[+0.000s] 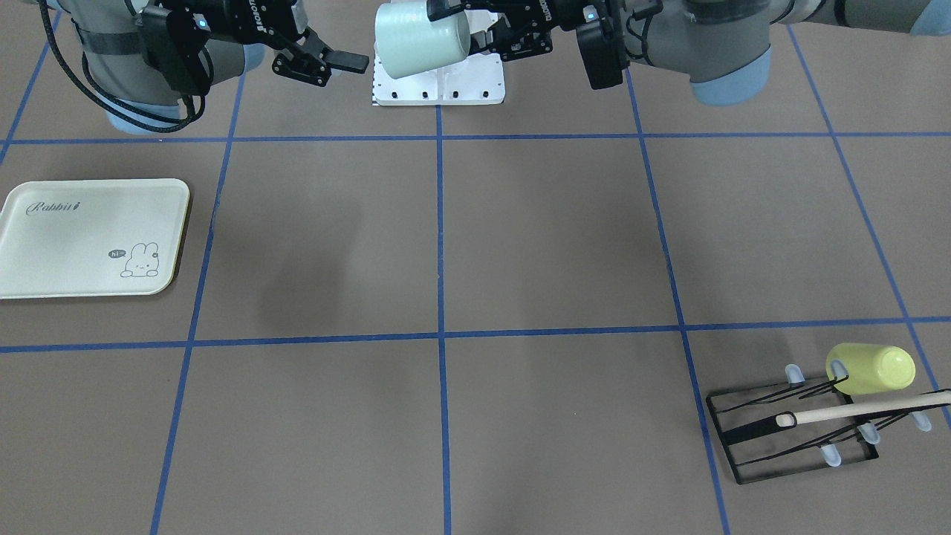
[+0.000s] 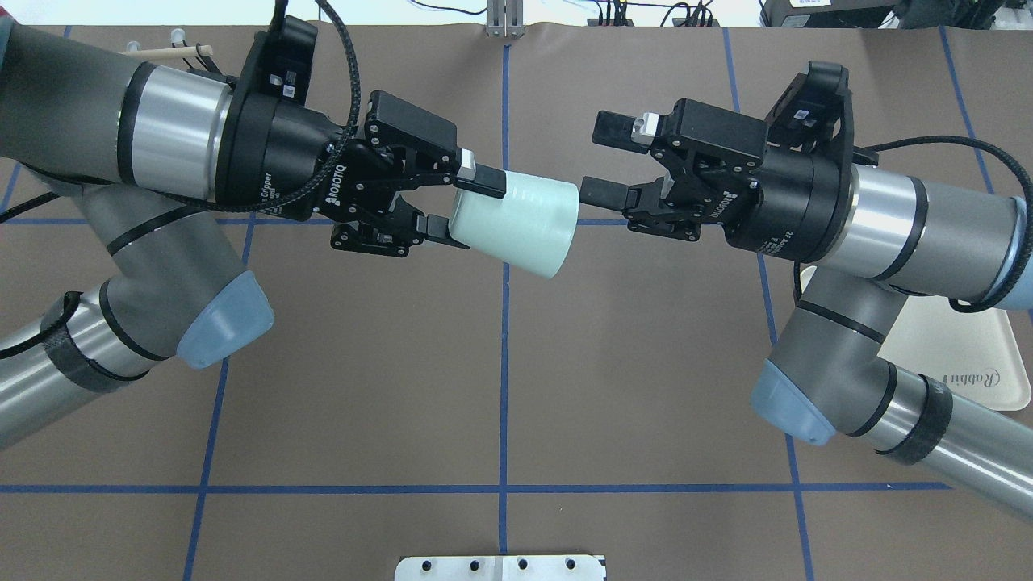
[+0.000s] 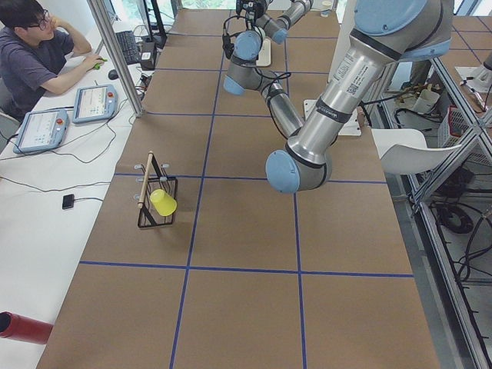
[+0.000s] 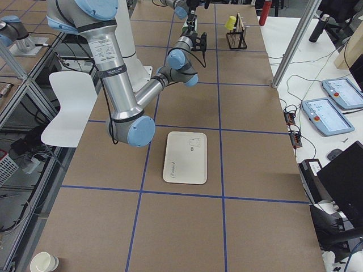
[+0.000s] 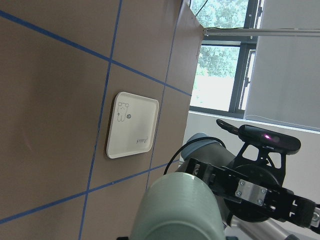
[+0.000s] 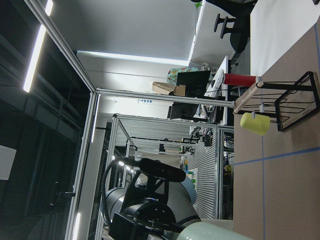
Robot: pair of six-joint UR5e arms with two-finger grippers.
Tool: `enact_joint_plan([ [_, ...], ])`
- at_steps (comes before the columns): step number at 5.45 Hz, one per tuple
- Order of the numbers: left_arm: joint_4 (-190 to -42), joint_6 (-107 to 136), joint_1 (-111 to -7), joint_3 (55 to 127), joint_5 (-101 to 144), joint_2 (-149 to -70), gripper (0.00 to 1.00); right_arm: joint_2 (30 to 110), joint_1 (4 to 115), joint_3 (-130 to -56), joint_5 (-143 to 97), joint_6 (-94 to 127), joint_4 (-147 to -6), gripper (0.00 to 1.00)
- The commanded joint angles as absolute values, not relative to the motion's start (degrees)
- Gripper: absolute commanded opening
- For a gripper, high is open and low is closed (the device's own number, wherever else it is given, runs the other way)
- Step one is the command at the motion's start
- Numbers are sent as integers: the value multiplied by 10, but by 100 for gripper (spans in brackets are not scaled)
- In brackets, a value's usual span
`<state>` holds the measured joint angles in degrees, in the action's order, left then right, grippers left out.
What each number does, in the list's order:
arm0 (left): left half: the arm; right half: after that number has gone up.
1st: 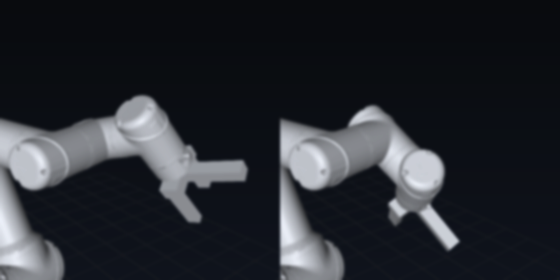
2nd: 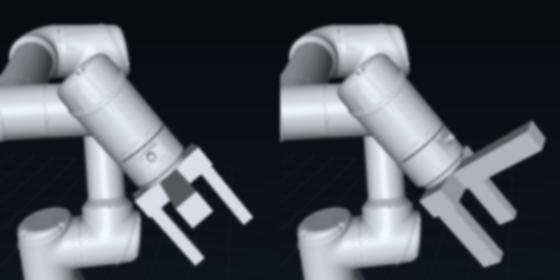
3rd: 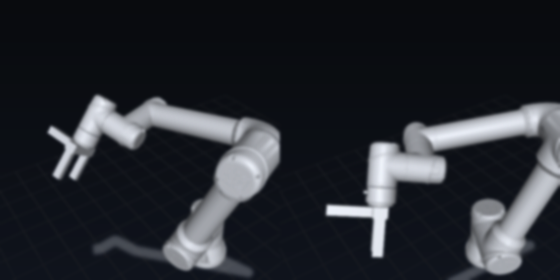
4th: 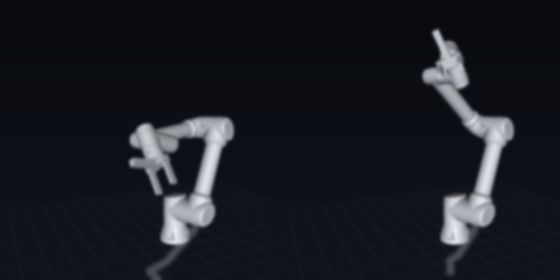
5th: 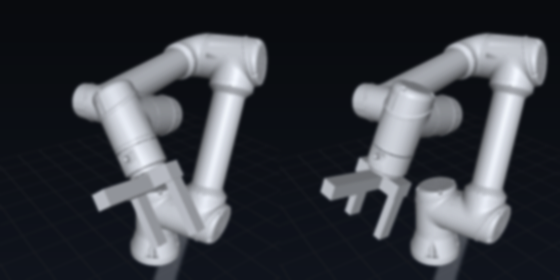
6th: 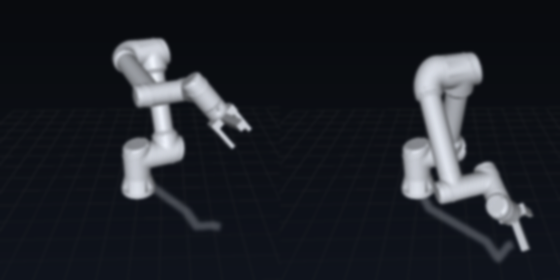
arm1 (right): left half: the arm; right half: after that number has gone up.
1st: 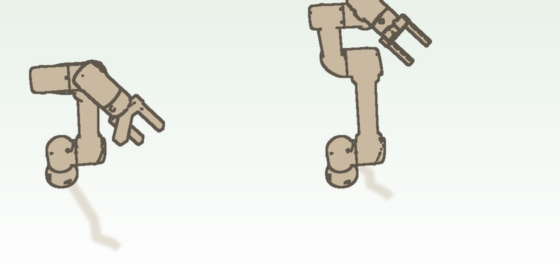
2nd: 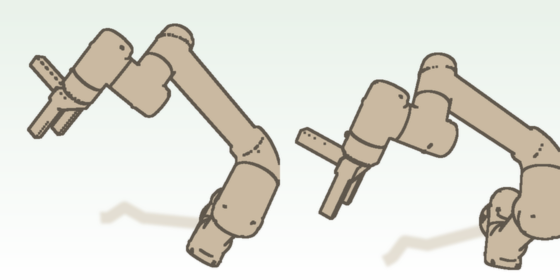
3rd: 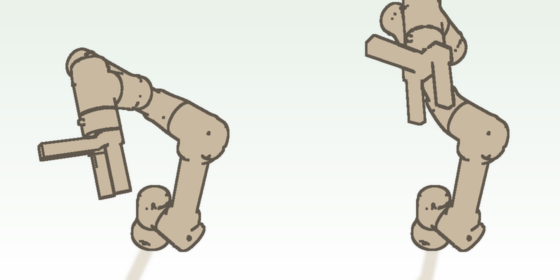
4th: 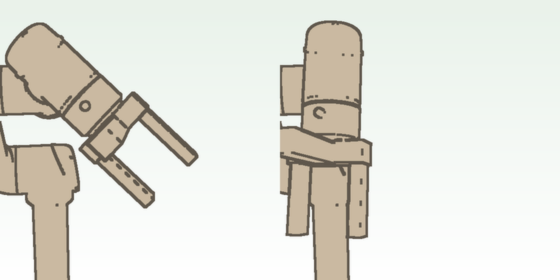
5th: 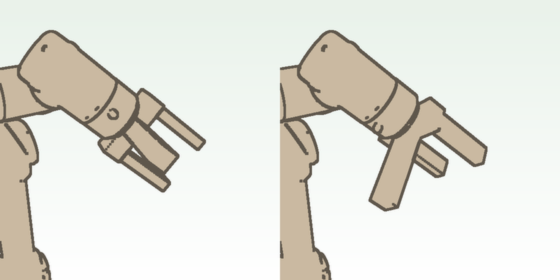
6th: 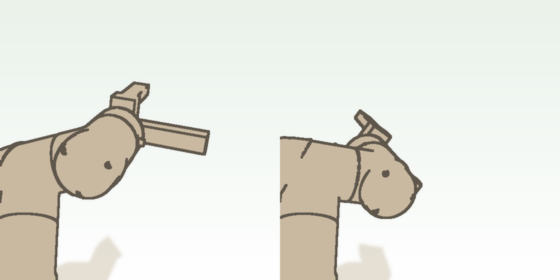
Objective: Left arm grabs green cup and hands to right arm on tray
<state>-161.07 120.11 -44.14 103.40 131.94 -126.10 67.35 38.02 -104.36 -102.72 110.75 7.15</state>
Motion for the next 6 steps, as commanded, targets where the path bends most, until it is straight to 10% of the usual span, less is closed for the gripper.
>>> enact_joint_plan([
  [1, -1619, 1221, -443, 1034, 1321, -1270, 11, 671, 380, -1048, -1041, 1110, 72, 99],
  [6, -1619, 1231, -442, 1034, 1319, -1279, 11, 670, 379, -1069, -1049, 1129, 69, 94],
])
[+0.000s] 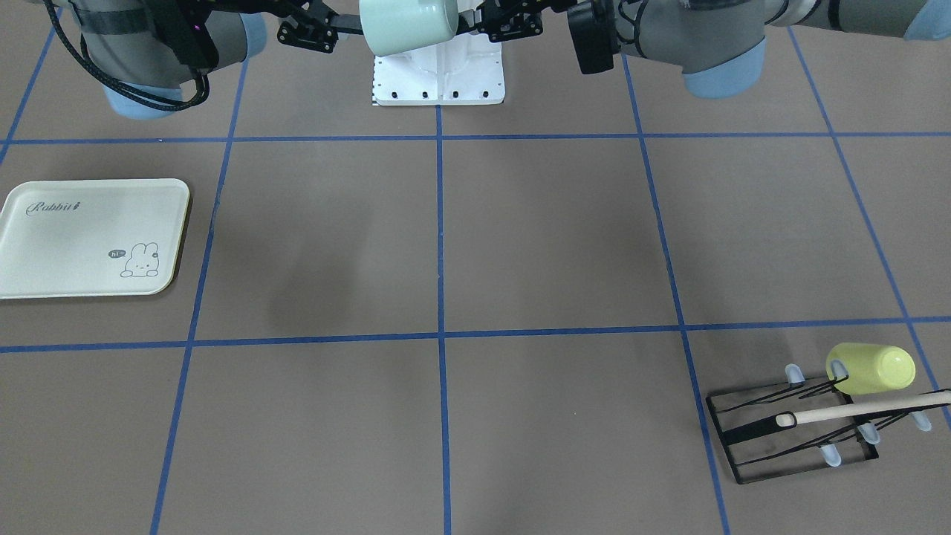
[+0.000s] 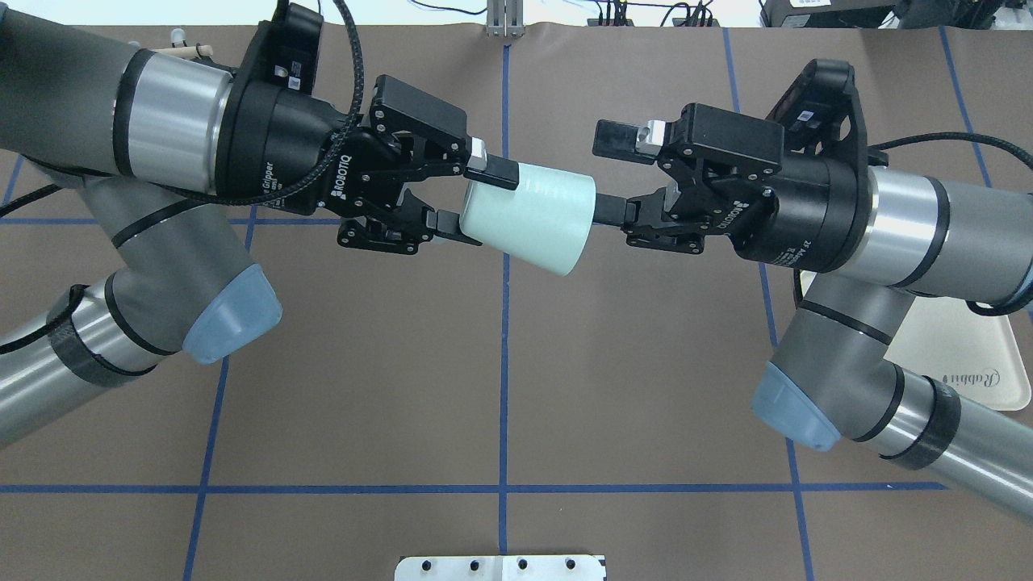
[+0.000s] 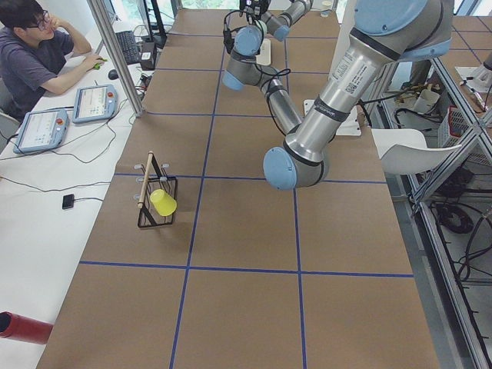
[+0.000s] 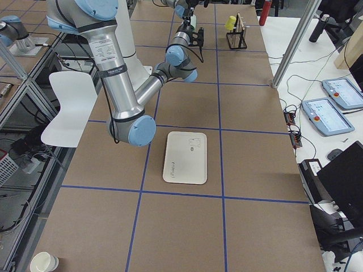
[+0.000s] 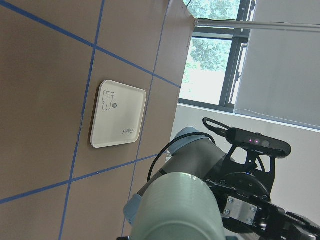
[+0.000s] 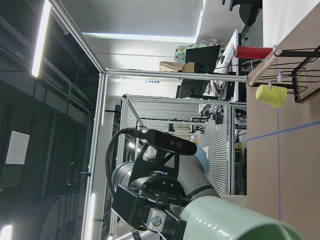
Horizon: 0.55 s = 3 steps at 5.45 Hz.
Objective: Left arm grabs green cup and hands to right arm on tray
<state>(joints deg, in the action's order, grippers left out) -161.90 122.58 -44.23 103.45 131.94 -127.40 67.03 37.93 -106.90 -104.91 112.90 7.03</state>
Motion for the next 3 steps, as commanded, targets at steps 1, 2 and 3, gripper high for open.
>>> enact_joint_plan([
  [1, -1619, 1233, -441, 1034, 1319, -1280, 11, 670, 378, -1069, -1049, 1129, 68, 90],
  [2, -1618, 1232, -441, 1034, 1318, -1280, 11, 663, 377, -1068, -1051, 1129, 67, 89],
  [3, -1618, 1232, -441, 1034, 1318, -1280, 11, 658, 377, -1067, -1052, 1129, 67, 83],
])
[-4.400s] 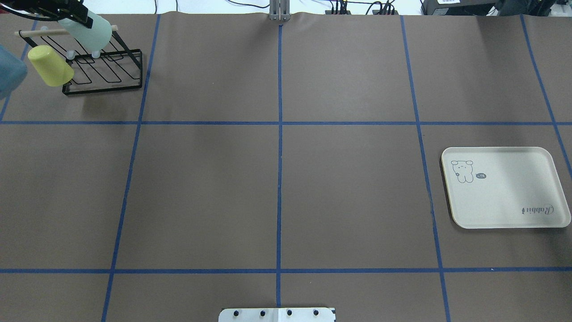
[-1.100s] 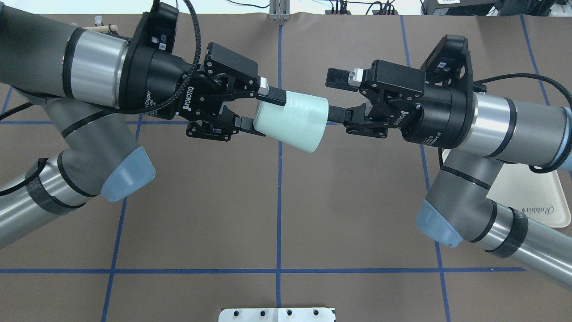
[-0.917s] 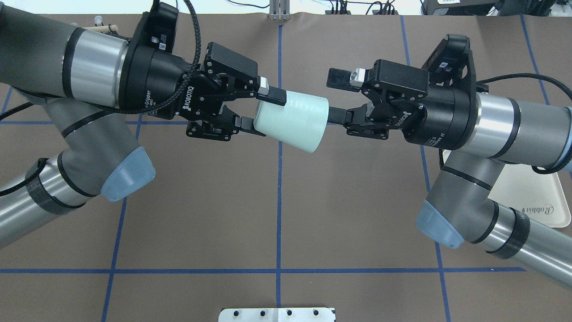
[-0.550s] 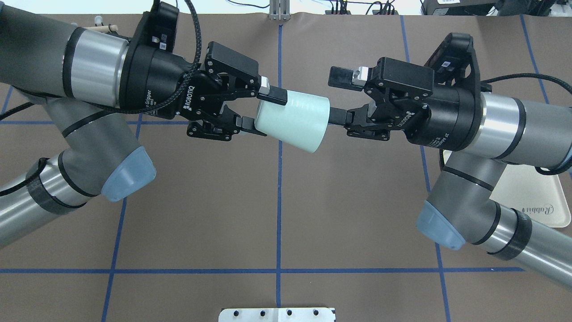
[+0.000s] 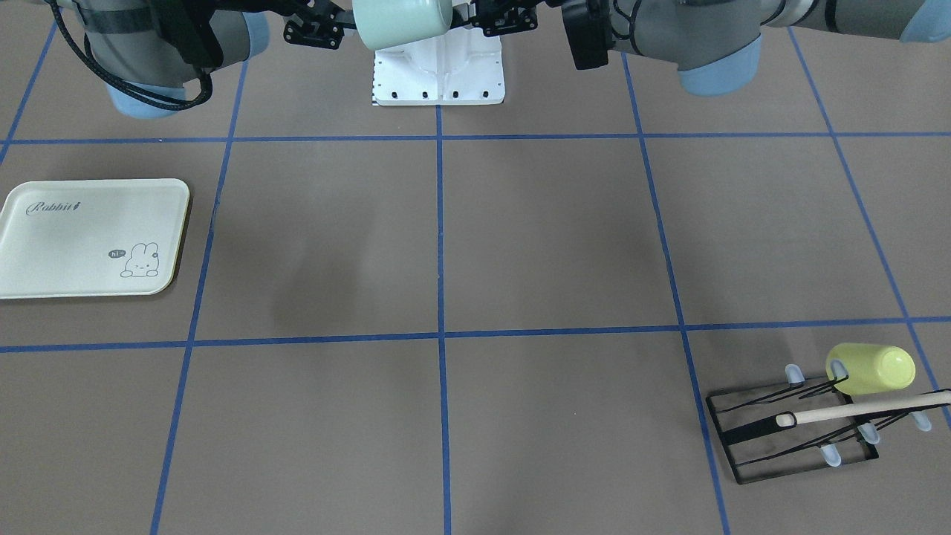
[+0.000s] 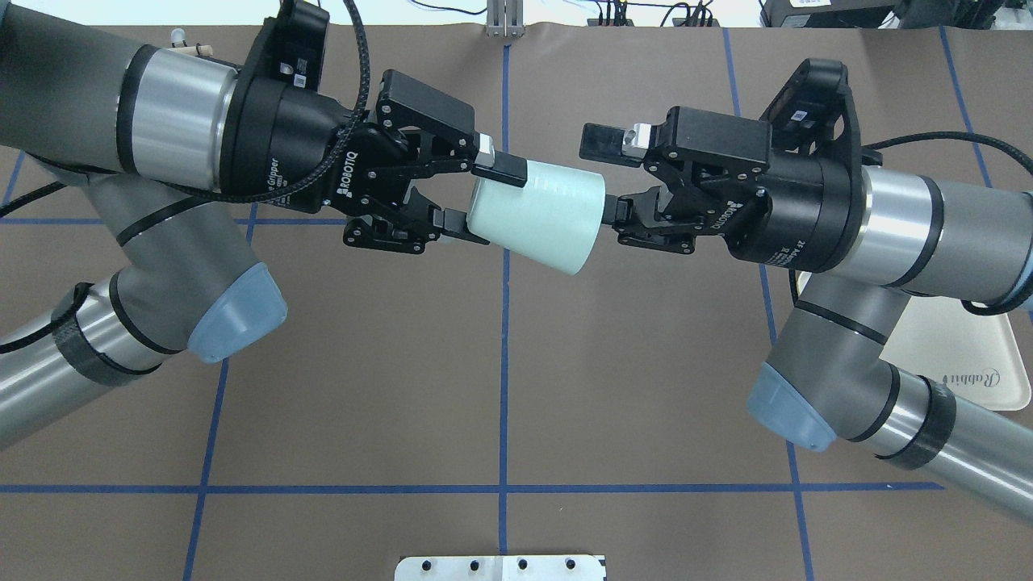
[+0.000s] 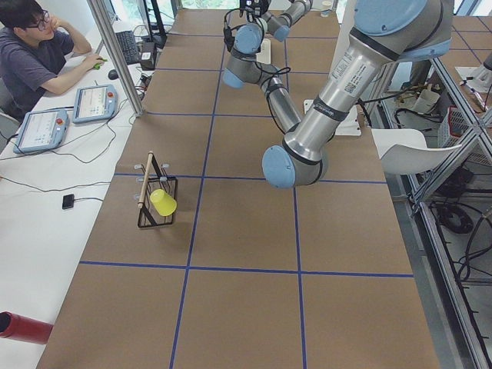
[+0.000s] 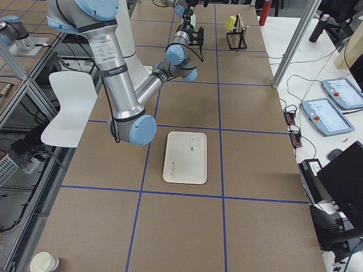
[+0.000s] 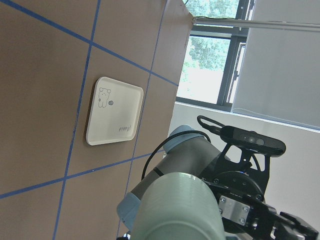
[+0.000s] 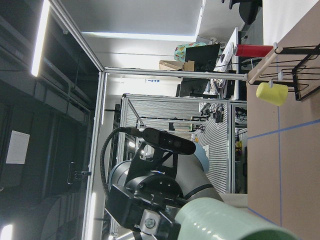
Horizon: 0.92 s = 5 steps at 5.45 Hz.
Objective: Left arm grabs green cup and hands to right arm on tray
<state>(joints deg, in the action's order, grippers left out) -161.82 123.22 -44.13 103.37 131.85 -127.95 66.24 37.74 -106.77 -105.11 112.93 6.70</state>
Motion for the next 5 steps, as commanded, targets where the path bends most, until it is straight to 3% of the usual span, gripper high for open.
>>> enact_joint_plan([
  [1, -1618, 1233, -441, 1034, 1317, -1280, 11, 658, 377, -1064, -1052, 1125, 62, 65],
  [2, -1618, 1233, -441, 1034, 1318, -1280, 14, 658, 377, -1063, -1062, 1124, 55, 19],
  [3, -1618, 1242, -441, 1034, 1317, -1281, 65, 659, 377, -1063, -1063, 1123, 55, 0],
  [4, -1618, 1240, -442, 1032, 1317, -1284, 100, 664, 381, -1063, -1064, 1123, 58, 0],
  [5, -1617, 1238, -445, 1030, 1317, -1284, 100, 665, 394, -1065, -1077, 1124, 61, 0],
])
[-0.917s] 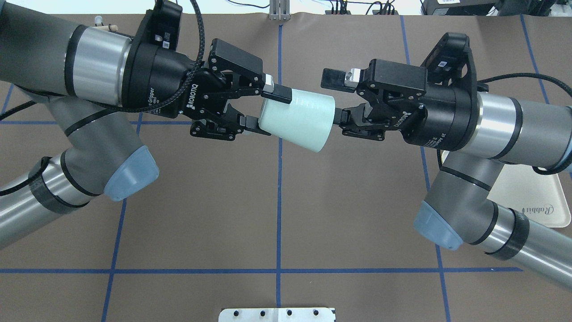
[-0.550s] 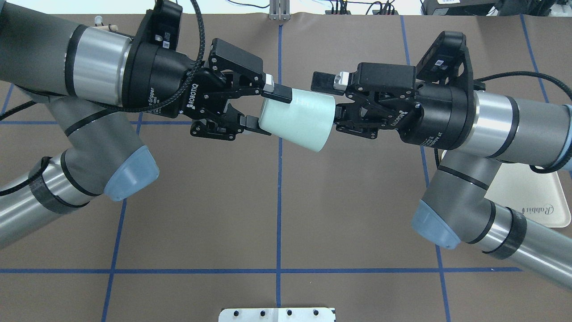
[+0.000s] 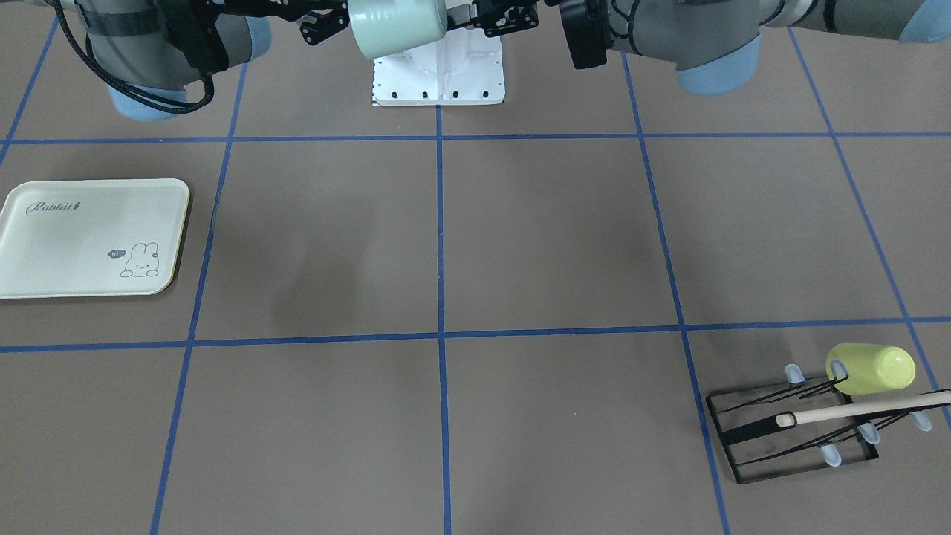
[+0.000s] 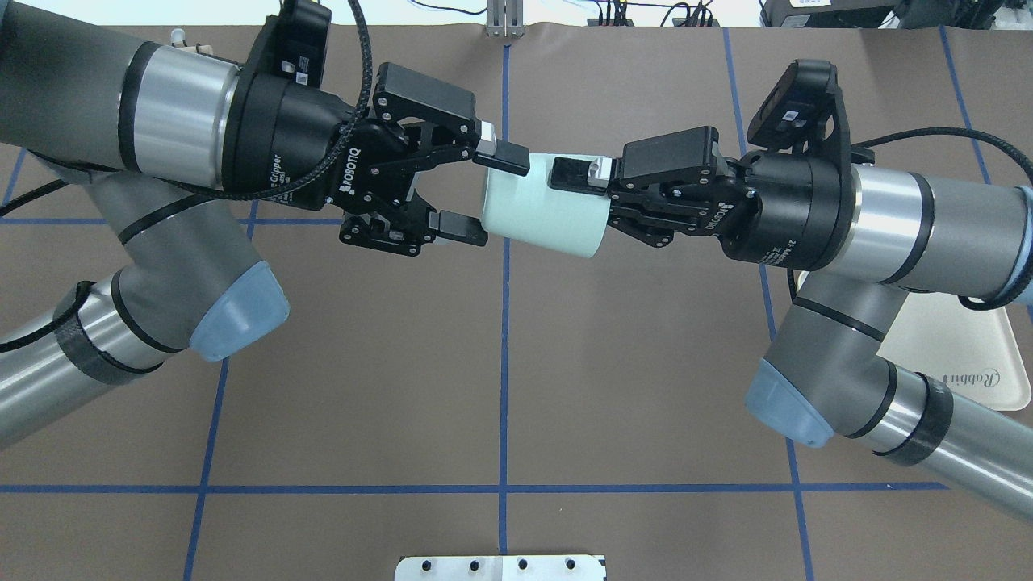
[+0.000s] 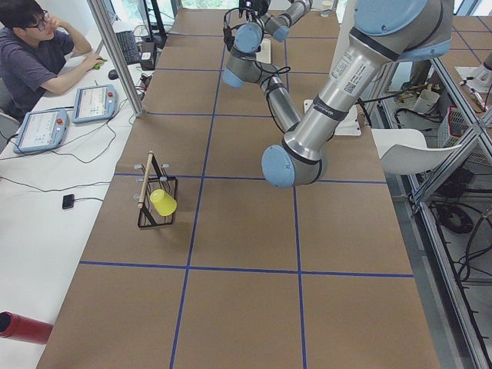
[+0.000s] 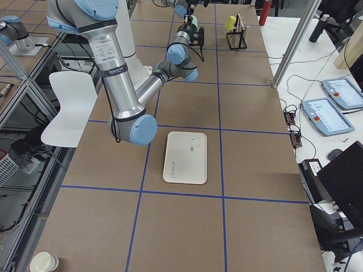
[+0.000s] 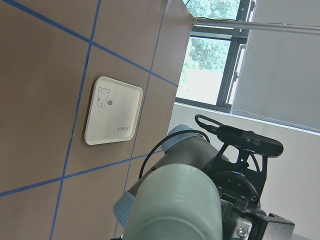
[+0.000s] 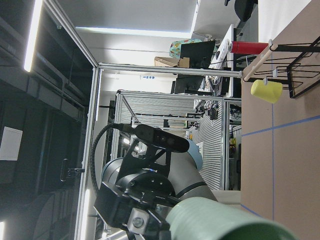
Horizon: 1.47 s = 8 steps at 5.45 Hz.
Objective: Left arm grabs green cup and hands to right arm on tray
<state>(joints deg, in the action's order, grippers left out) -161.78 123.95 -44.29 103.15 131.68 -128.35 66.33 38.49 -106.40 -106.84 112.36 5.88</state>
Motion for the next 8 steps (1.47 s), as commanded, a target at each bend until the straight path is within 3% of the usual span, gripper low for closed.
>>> enact_joint_plan([
  [1, -1617, 1234, -448, 1024, 1317, -1282, 100, 667, 407, -1065, -1086, 1125, 62, 0],
  [3, -1615, 1219, -455, 1013, 1317, -1279, 100, 692, 451, -1058, -1115, 1124, 12, 0],
  [5, -1599, 1155, -458, 981, 1331, -1258, 100, 686, 515, -1063, -1240, 1041, -218, 0],
  [8, -1383, 965, -523, 990, 1389, -1244, 100, 705, 601, -1072, -1306, 893, -427, 0],
])
